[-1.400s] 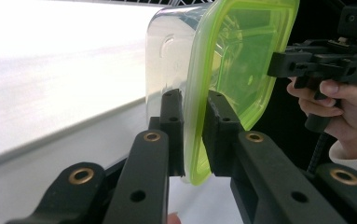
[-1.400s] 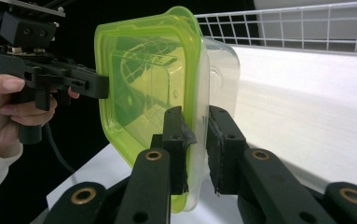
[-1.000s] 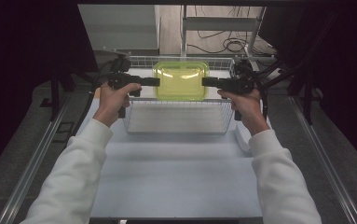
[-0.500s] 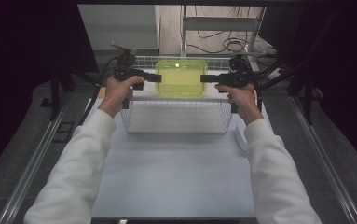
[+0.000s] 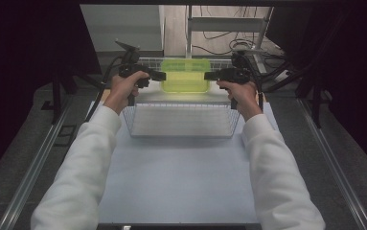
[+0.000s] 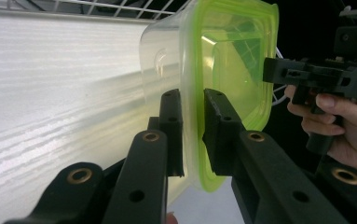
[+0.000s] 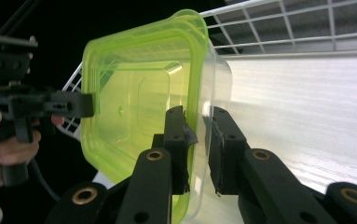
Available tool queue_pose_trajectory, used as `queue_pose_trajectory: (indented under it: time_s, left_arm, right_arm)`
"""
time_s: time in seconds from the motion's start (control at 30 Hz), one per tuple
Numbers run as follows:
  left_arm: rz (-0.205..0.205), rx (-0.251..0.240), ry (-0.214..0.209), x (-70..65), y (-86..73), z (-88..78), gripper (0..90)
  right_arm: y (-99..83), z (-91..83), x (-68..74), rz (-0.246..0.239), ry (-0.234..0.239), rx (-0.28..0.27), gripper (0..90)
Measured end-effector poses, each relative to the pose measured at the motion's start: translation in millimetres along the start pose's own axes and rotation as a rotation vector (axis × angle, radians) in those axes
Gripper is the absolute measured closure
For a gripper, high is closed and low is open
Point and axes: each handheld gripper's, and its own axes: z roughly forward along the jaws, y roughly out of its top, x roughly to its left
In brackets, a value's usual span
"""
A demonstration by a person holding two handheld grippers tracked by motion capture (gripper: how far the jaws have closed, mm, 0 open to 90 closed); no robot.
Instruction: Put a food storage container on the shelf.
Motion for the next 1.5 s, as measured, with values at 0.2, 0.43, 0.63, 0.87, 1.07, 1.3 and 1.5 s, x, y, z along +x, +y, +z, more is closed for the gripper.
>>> queue_pose_trajectory:
  time_s: [0.2, 0.43, 0.63, 0.87, 1.07, 1.3, 1.5]
  left_arm:
    - [-0.073, -0.009, -0.014, 10.8, 6.8, 7.4, 75.9]
    - [-0.113, -0.017, -0.029, 19.8, 10.7, 13.6, 72.1]
    - [-0.071, -0.037, 0.001, 17.1, 8.4, 13.3, 68.5]
    - [0.039, -0.113, 0.050, 7.4, 2.7, 6.0, 43.3]
    - [0.092, -0.142, 0.050, -3.5, -3.6, -2.8, 34.2]
    - [0.177, -0.131, 0.108, -20.1, -17.3, -15.6, 28.8]
    - [0.207, -0.157, 0.088, -31.0, -42.0, -33.6, 28.1]
  right_arm:
    - [3.2, 8.2, -7.6, 0.101, 0.000, -0.011, 75.6]
    - [6.2, 17.3, -14.7, 0.174, -0.004, -0.017, 72.7]
    - [4.8, 17.3, -17.3, 0.192, 0.013, -0.022, 69.3]
    - [2.1, 8.3, -5.9, 0.151, 0.046, -0.091, 36.8]
    - [-1.5, -8.6, 9.6, 0.093, 0.036, -0.126, 24.0]
    - [-9.3, -24.6, 18.9, 0.021, 0.023, -0.114, 20.3]
    - [-23.3, -51.8, 26.0, -0.118, 0.004, -0.110, 20.3]
